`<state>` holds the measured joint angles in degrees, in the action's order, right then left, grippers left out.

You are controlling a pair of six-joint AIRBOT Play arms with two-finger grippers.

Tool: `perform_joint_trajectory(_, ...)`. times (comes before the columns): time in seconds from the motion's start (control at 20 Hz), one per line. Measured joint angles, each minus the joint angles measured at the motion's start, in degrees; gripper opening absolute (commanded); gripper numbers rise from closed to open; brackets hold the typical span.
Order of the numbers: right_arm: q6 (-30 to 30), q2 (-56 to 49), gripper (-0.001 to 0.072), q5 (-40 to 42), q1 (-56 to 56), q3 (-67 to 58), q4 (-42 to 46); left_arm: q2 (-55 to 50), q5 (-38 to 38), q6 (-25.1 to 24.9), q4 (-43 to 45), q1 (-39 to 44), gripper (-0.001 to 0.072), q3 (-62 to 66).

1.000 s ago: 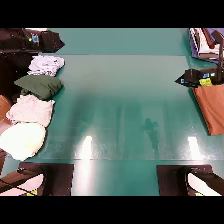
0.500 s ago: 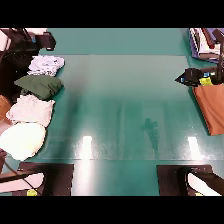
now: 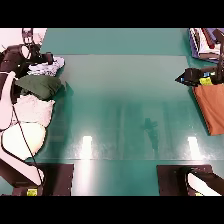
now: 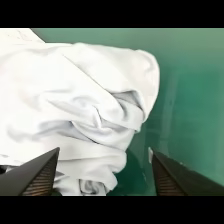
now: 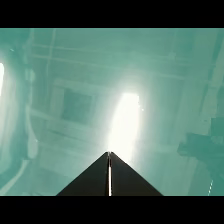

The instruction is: Fold the shirts.

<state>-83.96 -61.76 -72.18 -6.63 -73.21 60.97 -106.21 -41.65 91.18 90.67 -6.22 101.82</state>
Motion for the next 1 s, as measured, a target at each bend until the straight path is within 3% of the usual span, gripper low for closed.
perform_joint_trajectory(0.15, 0.00, 0.00, 0.0012, 0.02, 0.00, 0.00, 0.00, -3.80, -0.52, -0.61, 0.37, -0.35, 0.0659, 1.53)
perform_joint_trajectory(0.2, -0.02, 0.00, 0.0012, 0.00, 0.00, 0.00, 0.00, -4.66, -0.68, -0.74, 0.46, -0.35, 0.0491, 1.79)
perform_joint_trajectory(0.25, -0.02, 0.00, 0.0013, 0.02, 0.00, 0.00, 0.00, -5.25, -0.79, -0.87, 0.50, -0.37, 0.0250, 1.99)
perform_joint_trajectory(0.3, -0.02, 0.00, 0.0013, 0.02, 0.00, 0.00, 0.00, -5.64, -0.74, -1.01, 0.57, -0.39, 0.0061, 2.16)
perform_joint_trajectory(0.35, -0.02, 0.00, 0.0012, 0.07, 0.00, 0.00, 0.00, -5.86, -0.83, -1.05, 0.59, -0.48, 0.0020, 2.27)
perform_joint_trajectory(0.65, -0.04, 0.00, 0.0012, 0.90, 0.00, -2.25, 0.02, -2.01, -5.16, -1.18, 0.68, -0.46, 0.0018, 7.98)
perform_joint_trajectory(0.8, -0.02, 0.00, 0.0012, 3.04, 0.00, -8.72, 0.09, 6.32, -7.69, -1.55, 0.00, -0.42, 0.0018, 14.16)
perform_joint_trajectory(1.0, 0.57, 0.02, 0.0012, 6.14, 0.00, -19.78, 0.48, 21.81, -11.80, -6.05, -1.92, 2.71, 0.0018, 17.35)
